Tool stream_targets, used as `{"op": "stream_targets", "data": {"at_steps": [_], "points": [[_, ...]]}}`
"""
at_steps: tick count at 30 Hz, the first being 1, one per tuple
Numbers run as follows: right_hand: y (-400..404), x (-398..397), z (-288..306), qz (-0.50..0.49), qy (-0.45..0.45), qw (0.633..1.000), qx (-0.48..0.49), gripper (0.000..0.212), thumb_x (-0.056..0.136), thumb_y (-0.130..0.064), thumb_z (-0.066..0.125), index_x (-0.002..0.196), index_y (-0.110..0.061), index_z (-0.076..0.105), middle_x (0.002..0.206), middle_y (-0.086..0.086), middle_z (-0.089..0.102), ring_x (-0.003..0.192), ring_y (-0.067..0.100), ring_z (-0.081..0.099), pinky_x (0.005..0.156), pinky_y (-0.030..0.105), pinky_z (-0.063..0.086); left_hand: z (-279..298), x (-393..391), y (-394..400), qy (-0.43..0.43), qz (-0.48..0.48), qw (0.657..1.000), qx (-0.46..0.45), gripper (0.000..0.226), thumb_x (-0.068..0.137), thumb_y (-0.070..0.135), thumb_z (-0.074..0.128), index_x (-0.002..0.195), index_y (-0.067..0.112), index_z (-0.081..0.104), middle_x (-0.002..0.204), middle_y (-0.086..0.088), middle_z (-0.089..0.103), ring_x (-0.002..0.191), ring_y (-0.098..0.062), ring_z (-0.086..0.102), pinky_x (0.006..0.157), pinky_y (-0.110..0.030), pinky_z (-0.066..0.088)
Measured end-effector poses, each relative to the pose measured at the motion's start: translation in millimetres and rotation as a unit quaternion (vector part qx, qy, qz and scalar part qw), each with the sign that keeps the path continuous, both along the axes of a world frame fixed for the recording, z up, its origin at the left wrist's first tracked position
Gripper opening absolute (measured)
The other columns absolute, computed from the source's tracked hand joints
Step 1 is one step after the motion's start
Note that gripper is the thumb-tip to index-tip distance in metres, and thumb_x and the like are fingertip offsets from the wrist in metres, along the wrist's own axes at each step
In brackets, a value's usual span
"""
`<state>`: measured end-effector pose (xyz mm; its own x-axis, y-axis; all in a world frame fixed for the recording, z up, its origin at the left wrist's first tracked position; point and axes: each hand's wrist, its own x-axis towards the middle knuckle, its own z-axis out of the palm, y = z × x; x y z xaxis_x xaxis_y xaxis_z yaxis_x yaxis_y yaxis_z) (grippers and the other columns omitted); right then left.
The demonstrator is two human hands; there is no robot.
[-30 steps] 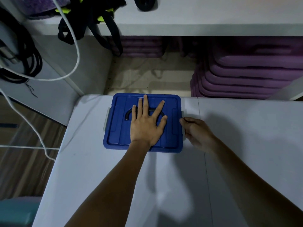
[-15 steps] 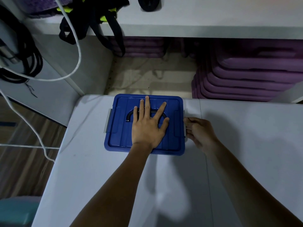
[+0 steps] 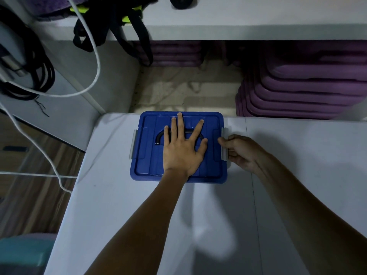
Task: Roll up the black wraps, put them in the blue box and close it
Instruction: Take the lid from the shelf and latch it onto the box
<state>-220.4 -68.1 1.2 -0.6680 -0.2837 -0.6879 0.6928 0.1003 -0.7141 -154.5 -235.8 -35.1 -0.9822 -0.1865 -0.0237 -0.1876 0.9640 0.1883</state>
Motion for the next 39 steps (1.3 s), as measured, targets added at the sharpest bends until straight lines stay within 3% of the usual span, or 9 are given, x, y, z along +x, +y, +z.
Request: {"op": "stream_targets", "data": {"at_steps": [5,13,17,24,30,32,35,37,39], "points": [[-14.9,2.0,-5.3,0.002,0.065,0.992,0.109,0.017,0.083,-0.014,0.076,0.094,-0.010,0.064,0.099,0.010,0.072,0.091,0.024,0.070,0.080,0.041,0.060,0.0,0.7,-0.1,0.001,-0.002,1.000,-0.003,0.061,0.100,0.063,0.013,0.156,0.047,-0.002,0.168,-0.013,-0.013,0.155,-0.032,-0.009,0.125,-0.052,0.001],[-6.0,1.4,5.7,0.039,0.028,0.999,0.025,0.028,0.090,-0.029,0.070,0.110,-0.010,0.067,0.102,0.006,0.076,0.088,0.017,0.073,0.068,0.029,0.057,0.2,0.2,-1.2,-0.002,-0.002,1.000,0.005,0.061,0.099,0.064,0.012,0.156,0.048,-0.003,0.168,-0.012,-0.014,0.155,-0.031,-0.011,0.125,-0.052,0.001],[0.5,-1.3,4.7,0.027,-0.007,1.000,-0.007,0.028,0.099,-0.032,0.055,0.113,-0.010,0.065,0.101,0.007,0.075,0.092,0.021,0.072,0.073,0.033,0.056,-1.0,0.3,-1.9,0.000,-0.003,1.000,0.007,0.061,0.099,0.063,0.013,0.156,0.048,-0.002,0.168,-0.012,-0.014,0.155,-0.032,-0.011,0.125,-0.052,0.001],[-8.0,-4.2,6.4,0.050,0.038,0.996,0.070,0.012,0.097,-0.025,0.060,0.097,-0.014,0.065,0.091,0.004,0.073,0.083,0.019,0.071,0.063,0.028,0.054,-2.8,-0.1,-0.4,0.000,-0.004,1.000,0.002,0.061,0.099,0.063,0.013,0.156,0.047,-0.001,0.168,-0.013,-0.014,0.155,-0.032,-0.010,0.125,-0.052,0.001],[-11.6,0.2,7.7,0.033,0.072,0.987,0.138,0.024,0.093,-0.031,0.064,0.106,-0.010,0.064,0.099,0.007,0.072,0.084,0.019,0.071,0.063,0.028,0.055,3.1,0.7,-2.6,-0.004,-0.009,1.000,0.024,0.062,0.099,0.064,0.017,0.156,0.047,0.001,0.168,-0.012,-0.013,0.155,-0.031,-0.010,0.125,-0.051,-0.002],[-16.1,5.0,3.1,0.019,0.195,0.943,0.269,0.034,0.088,-0.037,0.068,0.109,-0.012,0.057,0.107,0.005,0.063,0.089,0.017,0.063,0.067,0.030,0.049,12.5,-0.3,-7.4,-0.016,-0.001,0.990,0.138,0.061,0.099,0.063,0.026,0.156,0.047,0.012,0.169,-0.008,-0.005,0.156,-0.028,-0.006,0.125,-0.049,-0.002],[-35.8,24.2,0.9,-0.005,0.429,0.837,0.339,0.035,0.088,-0.031,0.064,0.116,-0.016,0.051,0.117,0.006,0.052,0.107,0.023,0.048,0.083,0.038,0.046,34.1,5.7,-35.0,0.112,0.073,0.925,0.356,0.052,0.098,0.047,0.045,0.148,0.033,0.042,0.158,-0.007,0.036,0.146,-0.027,0.032,0.120,-0.048,0.027],[-55.9,36.9,0.6,0.043,0.525,0.789,0.317,0.032,0.089,-0.024,0.061,0.117,-0.012,0.052,0.120,0.010,0.051,0.109,0.027,0.048,0.091,0.044,0.046,37.2,17.8,-63.7,0.207,0.146,0.929,0.270,0.046,0.094,0.033,0.052,0.137,0.017,0.054,0.137,-0.010,0.055,0.125,-0.028,0.052,0.108,-0.045,0.040],[-76.2,44.8,-0.1,0.134,0.571,0.744,0.320,0.036,0.089,-0.024,0.058,0.122,-0.011,0.052,0.127,0.010,0.051,0.113,0.028,0.048,0.095,0.046,0.045,32.7,29.8,-90.5,0.188,0.258,0.914,0.251,0.042,0.095,0.031,0.052,0.133,0.014,0.055,0.133,-0.011,0.057,0.119,-0.031,0.054,0.106,-0.047,0.041]]}}
